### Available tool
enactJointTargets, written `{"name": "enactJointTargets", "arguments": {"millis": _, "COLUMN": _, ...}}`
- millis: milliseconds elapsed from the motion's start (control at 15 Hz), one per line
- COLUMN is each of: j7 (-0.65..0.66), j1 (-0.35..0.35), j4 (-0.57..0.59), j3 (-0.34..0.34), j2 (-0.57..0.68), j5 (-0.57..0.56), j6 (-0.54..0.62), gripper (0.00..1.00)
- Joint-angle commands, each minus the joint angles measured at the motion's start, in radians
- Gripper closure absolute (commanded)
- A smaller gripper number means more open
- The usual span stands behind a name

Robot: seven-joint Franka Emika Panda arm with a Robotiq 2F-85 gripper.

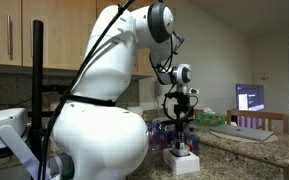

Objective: Put the black object, the bottle with a black lid and the white tape on the counter top

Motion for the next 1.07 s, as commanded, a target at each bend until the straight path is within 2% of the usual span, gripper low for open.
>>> {"name": "enactJointTargets", "arguments": {"millis": 0, "j7": -0.026, "j1": 0.002, "j4": 0.021, "j3": 0.000, "j2": 0.021, "j5": 0.022, "j6": -0.002, "gripper": 0.41}}
{"name": "enactJointTargets", "arguments": {"millis": 333, "j7": -0.010, "j1": 0.007, "j4": 0.037, "j3": -0.006, "j2": 0.004, "j5": 0.004, "j6": -0.021, "gripper": 0.74}}
{"name": "enactJointTargets", "arguments": {"millis": 467, "j7": -0.009, "j1": 0.005, "j4": 0.043, "j3": -0.008, "j2": -0.022, "j5": 0.004, "j6": -0.027, "gripper": 0.83}}
{"name": "enactJointTargets", "arguments": {"millis": 733, "j7": -0.002, "j1": -0.008, "j4": 0.056, "j3": -0.022, "j2": -0.079, "j5": -0.007, "j6": -0.058, "gripper": 0.83}}
{"name": "enactJointTargets", "arguments": {"millis": 1000, "j7": -0.023, "j1": -0.065, "j4": -0.004, "j3": -0.076, "j2": -0.163, "j5": -0.014, "j6": -0.124, "gripper": 0.83}}
